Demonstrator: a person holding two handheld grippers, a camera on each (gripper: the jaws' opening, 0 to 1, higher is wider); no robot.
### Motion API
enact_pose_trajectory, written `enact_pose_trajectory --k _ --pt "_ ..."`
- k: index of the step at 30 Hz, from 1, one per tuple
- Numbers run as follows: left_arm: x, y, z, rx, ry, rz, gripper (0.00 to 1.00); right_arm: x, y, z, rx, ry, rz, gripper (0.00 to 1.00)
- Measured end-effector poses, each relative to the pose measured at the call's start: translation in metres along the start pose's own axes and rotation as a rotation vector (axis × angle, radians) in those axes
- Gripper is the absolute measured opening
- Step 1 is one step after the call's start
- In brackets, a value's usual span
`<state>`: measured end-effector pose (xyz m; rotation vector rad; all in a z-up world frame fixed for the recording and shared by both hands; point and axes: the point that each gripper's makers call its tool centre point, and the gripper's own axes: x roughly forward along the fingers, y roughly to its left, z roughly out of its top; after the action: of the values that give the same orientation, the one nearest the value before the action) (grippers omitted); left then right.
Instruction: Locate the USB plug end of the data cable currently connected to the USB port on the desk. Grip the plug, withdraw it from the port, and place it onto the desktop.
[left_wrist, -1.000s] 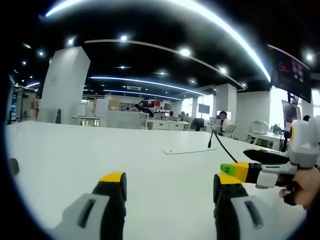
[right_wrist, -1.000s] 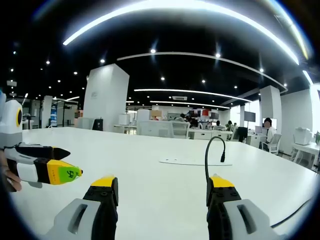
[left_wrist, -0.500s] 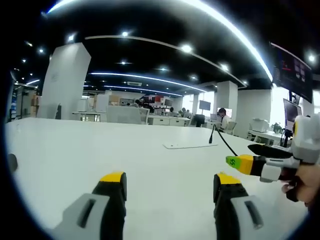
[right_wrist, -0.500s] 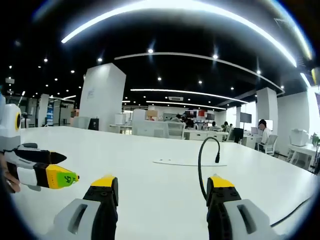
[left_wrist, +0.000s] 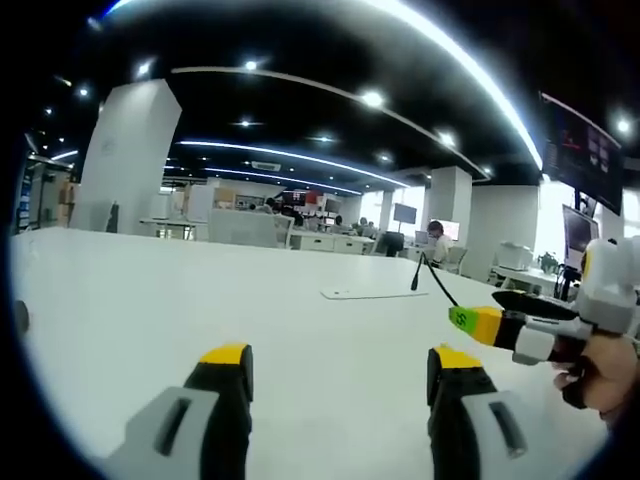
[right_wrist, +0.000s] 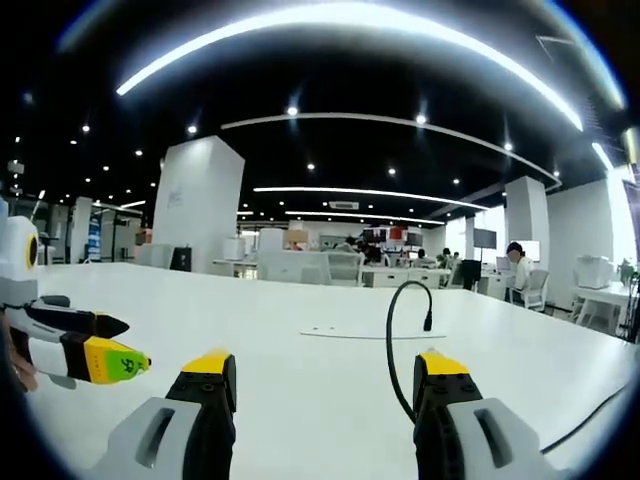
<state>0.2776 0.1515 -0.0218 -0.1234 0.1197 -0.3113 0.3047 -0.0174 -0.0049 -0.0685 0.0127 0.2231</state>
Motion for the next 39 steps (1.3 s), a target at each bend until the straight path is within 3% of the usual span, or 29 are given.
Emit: enact_pose_trajectory --k 7,10,13,16,19,26,33,39 --pt "0.0 0.002 0.004 0.001 -0.018 -0.002 0.71 -0.004 0.002 0.013 0.005 -0.044 0.004 0.72" --pt "0.0 -0.002 0.004 -0.083 -0.013 -0.032 0.71 -0.005 0.003 0.018 0.003 -0.061 0.003 0.71" --pt "-0.002 -0.007 0.011 -0.053 -0.029 -0.042 0.71 -0.005 0.007 0.022 0.005 -0.081 0.014 0.7" --pt "-0.002 -0.008 0.011 -0.034 -0.032 -0.049 0.71 -0.004 0.01 0.021 0.004 -0.072 0.026 0.7" --pt "-0.002 -0.012 0.016 -0.083 -0.06 -0.078 0.71 -0.003 0.009 0.02 0.029 -0.07 0.029 0.72" --pt "-0.001 -0.012 0.017 -0.059 -0.063 -0.079 0.72 -0.003 -0.001 0.021 0.063 -0.072 0.015 0.71" --pt "0.006 -0.005 0.022 -0.022 -0.053 -0.079 0.73 0.002 -0.004 0.019 0.046 -0.057 0.002 0.69" --pt "0.015 -0.016 0.032 -0.02 -0.055 -0.125 0.73 0.01 -0.009 0.022 0.012 -0.049 -0.007 0.68"
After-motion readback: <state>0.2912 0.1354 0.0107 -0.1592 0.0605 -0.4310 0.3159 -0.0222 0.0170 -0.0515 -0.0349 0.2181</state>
